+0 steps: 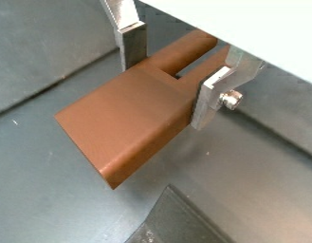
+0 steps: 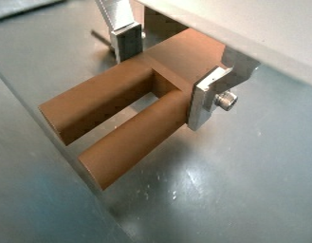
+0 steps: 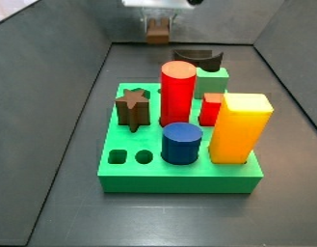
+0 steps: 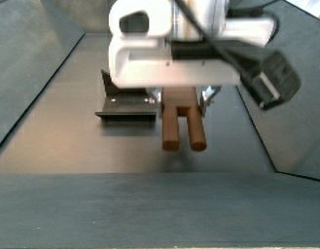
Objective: Pick up the square-circle object. Move up. Place the square-circle object on the fixture. Regrasp the square-circle object. Rotate the square-circle object. Move to above the board. Insert the square-circle object.
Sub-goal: Place the square-circle object on the fixture.
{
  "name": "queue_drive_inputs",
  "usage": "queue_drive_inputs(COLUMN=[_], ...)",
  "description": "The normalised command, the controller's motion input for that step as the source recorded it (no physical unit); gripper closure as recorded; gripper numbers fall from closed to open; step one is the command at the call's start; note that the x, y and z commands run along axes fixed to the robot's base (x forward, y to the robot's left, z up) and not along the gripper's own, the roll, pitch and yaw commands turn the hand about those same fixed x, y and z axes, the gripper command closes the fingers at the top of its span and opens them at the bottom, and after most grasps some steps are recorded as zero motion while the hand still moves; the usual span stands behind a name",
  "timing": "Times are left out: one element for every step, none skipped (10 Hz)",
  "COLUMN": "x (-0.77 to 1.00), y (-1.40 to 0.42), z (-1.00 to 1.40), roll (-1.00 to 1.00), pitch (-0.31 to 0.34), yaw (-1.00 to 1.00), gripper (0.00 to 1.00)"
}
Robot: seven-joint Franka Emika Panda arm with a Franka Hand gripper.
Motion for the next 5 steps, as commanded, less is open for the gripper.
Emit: queue_drive_inputs(x=[-0.01,-0.02,-0.02,-0.02,-0.02], y=[0.0,0.0,0.0,0.0,0.0], z=[1.0,1.0,1.0,1.0,0.86], roll=[0.01,0.02,0.02,0.03,0.04], pitch=[0.028,0.035,0.039,0.045,0.053], yaw=[0.0,0.0,0.0,0.0,0.0], gripper=[1.0,1.0,1.0,1.0,1.0])
